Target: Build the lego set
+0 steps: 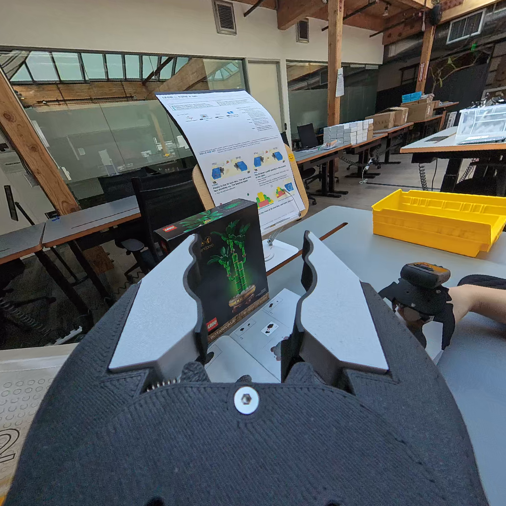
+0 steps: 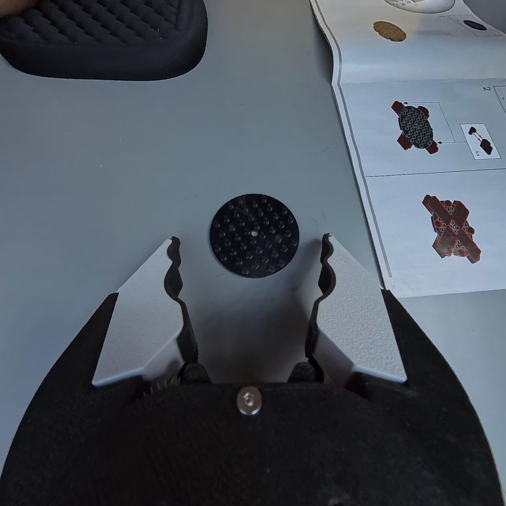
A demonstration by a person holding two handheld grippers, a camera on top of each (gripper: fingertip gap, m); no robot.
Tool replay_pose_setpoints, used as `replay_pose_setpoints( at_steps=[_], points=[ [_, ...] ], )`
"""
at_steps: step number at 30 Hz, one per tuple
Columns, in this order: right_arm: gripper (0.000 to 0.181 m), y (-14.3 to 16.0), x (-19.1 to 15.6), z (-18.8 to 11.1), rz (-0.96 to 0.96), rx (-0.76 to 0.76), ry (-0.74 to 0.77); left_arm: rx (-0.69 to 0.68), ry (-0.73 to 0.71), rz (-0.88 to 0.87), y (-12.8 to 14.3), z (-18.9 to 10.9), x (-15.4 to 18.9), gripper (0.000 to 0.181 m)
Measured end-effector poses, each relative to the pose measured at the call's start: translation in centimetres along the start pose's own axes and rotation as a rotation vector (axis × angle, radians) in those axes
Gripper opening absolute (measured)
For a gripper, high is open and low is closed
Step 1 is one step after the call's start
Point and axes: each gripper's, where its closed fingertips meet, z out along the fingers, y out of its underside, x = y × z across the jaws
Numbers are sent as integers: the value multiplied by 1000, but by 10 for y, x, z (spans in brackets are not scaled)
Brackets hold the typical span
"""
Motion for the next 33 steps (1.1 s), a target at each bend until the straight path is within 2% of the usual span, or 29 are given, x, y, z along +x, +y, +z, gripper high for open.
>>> replay_pose_setpoints(
  at_steps=[5,11,14,20,22,27,33],
  points=[
    [104,-1,-1,-2,-23,9,26,-30,-8,-7,5,9,-1,72],
    [104,-1,-1,-3,-31,16,43,-143,-59,78,26,21,-1,72],
    [99,-1,-2,-3,-32,17,44,-152,-71,68,29,24,-4,72],
    [80,1,-9,-1,30,-3,-13,-119,-65,23,27,21,-6,66],
    [79,1,-9,-1,24,-4,-17,-89,-42,-17,23,24,-4,65],
    [62,-2,-12,0,11,-4,-13,-73,-57,-70,20,30,-2,63],
    [63,-7,-13,7,43,3,8,-55,-111,11,6,20,0,61]
  ],
)
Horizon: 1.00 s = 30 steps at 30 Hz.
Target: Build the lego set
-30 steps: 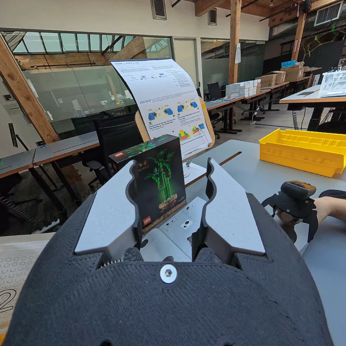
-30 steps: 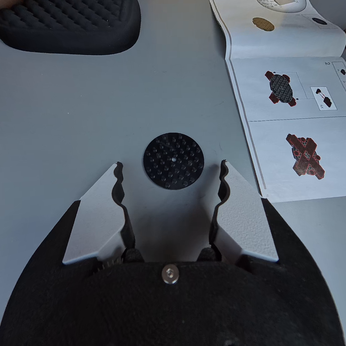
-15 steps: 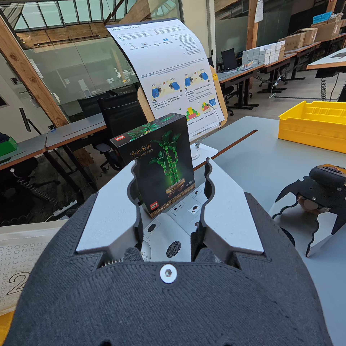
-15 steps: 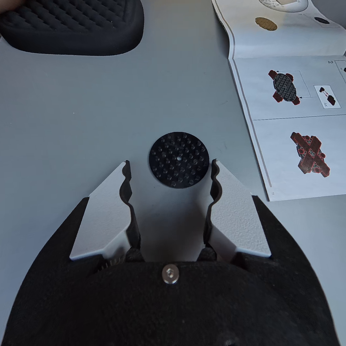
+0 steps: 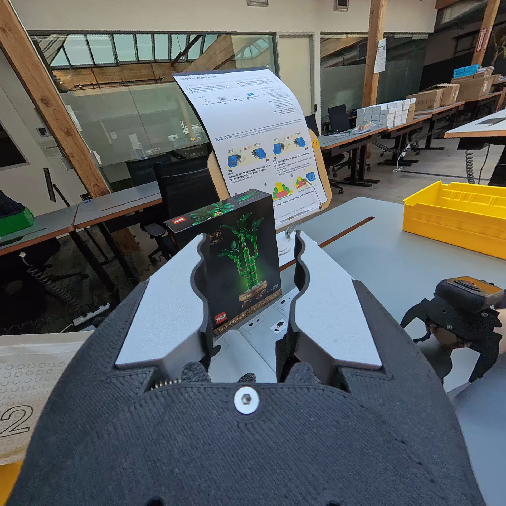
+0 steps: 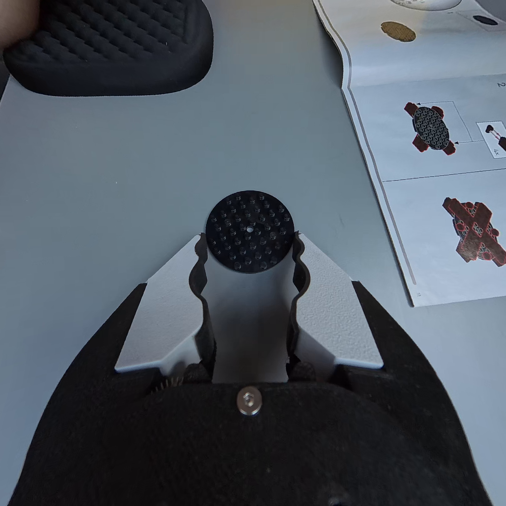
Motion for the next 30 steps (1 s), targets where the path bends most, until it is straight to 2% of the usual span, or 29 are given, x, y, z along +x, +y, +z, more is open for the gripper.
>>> replay_pose_setpoints(
  at_steps=[5,9,11,14,16,18,20,23,26,30],
  points=[
    [65,-3,1,2,24,8,10,51,4,-72,-6,-8,-12,60],
    [79,-18,7,-7,125,69,3,34,6,-106,2,-6,-21,61],
    [82,-25,16,-20,215,4,38,-1,-36,-83,9,-7,-29,61],
    [80,-32,34,-60,311,-304,219,-30,-74,-83,14,-9,-37,62],
    [73,-33,34,-103,346,-606,360,-28,-67,-108,13,-8,-35,61],
    [73,-39,35,-153,286,-915,544,-49,-65,-120,16,-5,-33,62],
    [72,-52,23,-187,221,-1172,596,-82,-66,-103,22,-2,-31,62],
    [72,-77,23,-220,122,-1409,734,-126,-68,-83,29,3,-28,64],
    [72,-84,15,-238,22,-1615,754,-163,-77,-65,34,6,-26,65],
    [72,-82,10,-244,-21,-1721,733,-193,-102,-35,38,7,-27,65]
  ],
)
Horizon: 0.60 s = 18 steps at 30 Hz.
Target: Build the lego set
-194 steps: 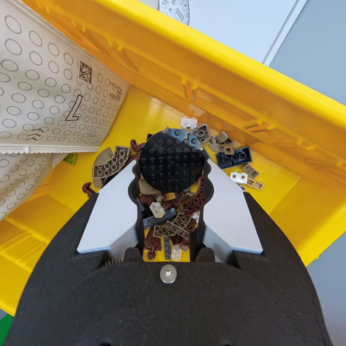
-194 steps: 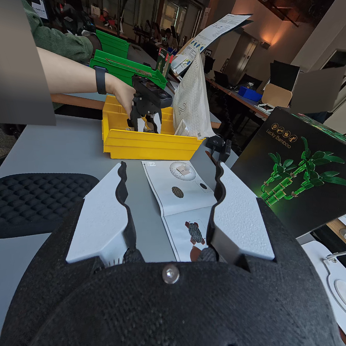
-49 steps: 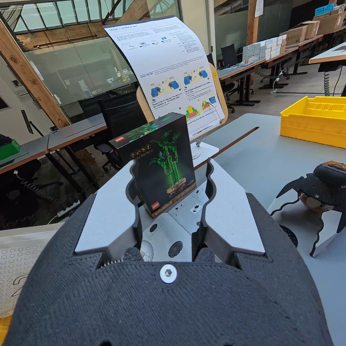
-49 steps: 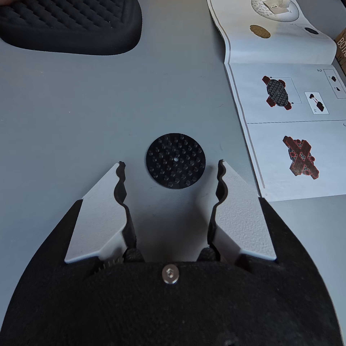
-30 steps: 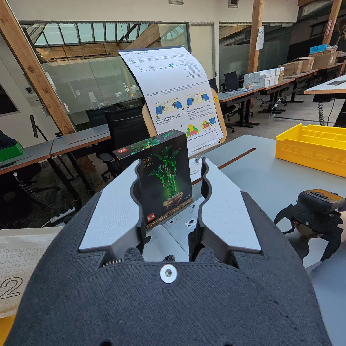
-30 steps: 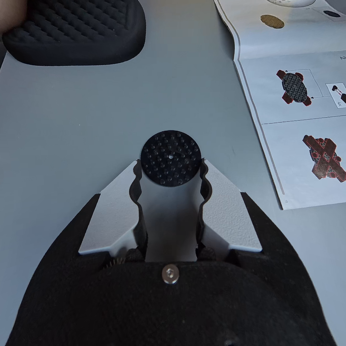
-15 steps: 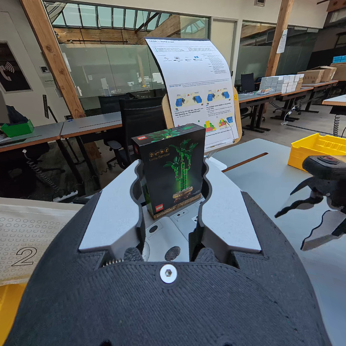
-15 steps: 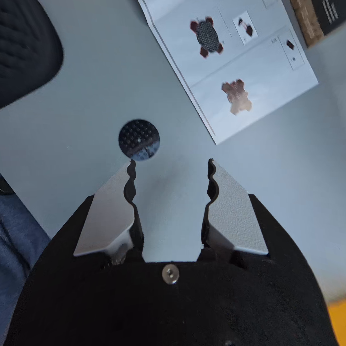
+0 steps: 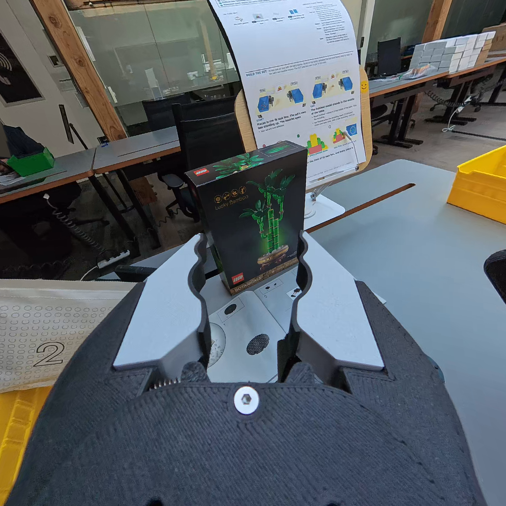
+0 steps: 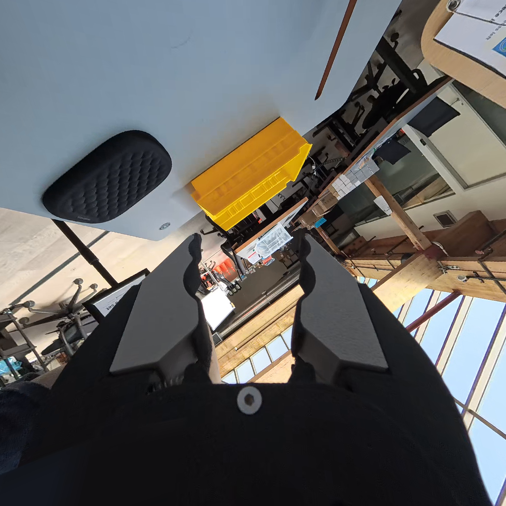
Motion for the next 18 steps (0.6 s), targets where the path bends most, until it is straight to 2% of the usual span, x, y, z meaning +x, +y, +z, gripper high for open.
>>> replay_pose_setpoints(
  at_steps=[5,13,18],
  points=[
    [72,1,-9,7,-55,-32,-56,-24,-19,2,5,1,-4,66],
    [72,11,-10,17,-90,-135,-59,-44,-17,-7,10,4,-6,66],
    [75,0,-13,34,-69,-69,-113,-23,-20,-21,6,0,-8,68]
  ],
)
